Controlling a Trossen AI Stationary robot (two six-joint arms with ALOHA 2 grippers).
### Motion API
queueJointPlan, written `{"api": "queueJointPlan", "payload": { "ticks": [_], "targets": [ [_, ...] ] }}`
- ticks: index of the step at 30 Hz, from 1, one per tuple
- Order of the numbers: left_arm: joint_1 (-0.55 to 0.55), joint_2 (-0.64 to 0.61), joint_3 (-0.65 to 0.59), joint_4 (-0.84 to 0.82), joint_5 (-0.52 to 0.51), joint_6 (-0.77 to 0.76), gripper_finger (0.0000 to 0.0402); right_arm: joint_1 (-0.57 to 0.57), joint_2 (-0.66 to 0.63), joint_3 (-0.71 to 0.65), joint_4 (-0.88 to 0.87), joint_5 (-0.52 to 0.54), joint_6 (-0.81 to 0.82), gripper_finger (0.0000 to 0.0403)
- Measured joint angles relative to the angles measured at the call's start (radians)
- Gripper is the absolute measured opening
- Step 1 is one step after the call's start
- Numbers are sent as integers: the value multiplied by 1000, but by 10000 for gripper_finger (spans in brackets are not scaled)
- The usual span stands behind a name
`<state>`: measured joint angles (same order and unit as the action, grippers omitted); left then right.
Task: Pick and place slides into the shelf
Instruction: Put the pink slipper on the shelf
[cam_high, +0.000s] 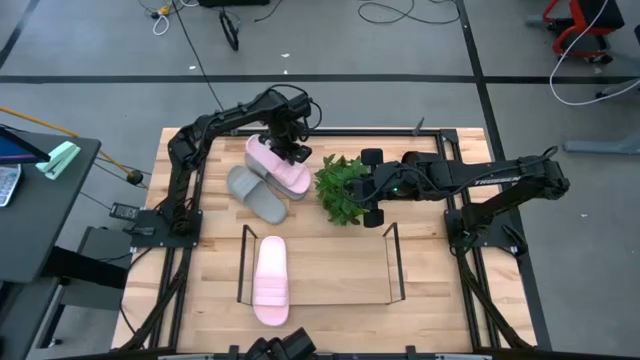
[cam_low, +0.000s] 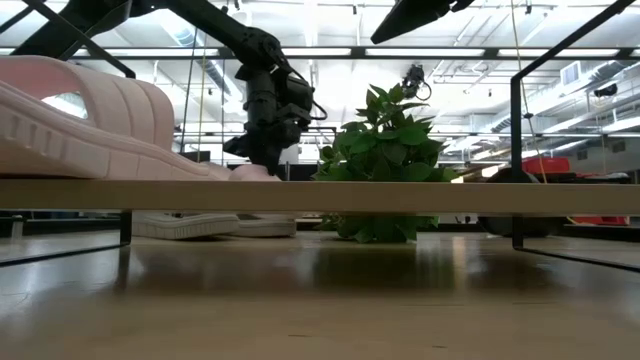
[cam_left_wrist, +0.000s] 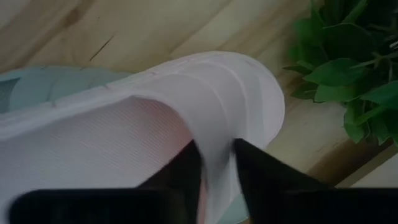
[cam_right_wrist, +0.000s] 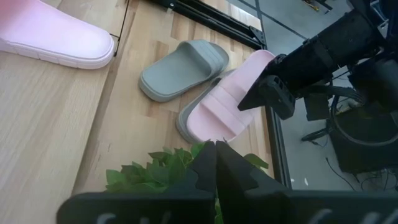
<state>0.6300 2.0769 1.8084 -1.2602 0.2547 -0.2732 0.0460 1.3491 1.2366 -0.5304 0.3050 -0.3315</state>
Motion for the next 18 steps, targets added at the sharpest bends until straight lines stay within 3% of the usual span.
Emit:
{"api": "queueJointPlan", "payload": {
  "ticks": [4,10,18],
  "targets": [
    [2,0,0,3,1,20,17,0,0,0,0,0,0,5],
    [11,-11,0,-21,19,45,11,0,0,0,0,0,0,6],
    [12,-87,0,-177,48,126,11,13,0,0,6,0,-41,2]
  ]
}}
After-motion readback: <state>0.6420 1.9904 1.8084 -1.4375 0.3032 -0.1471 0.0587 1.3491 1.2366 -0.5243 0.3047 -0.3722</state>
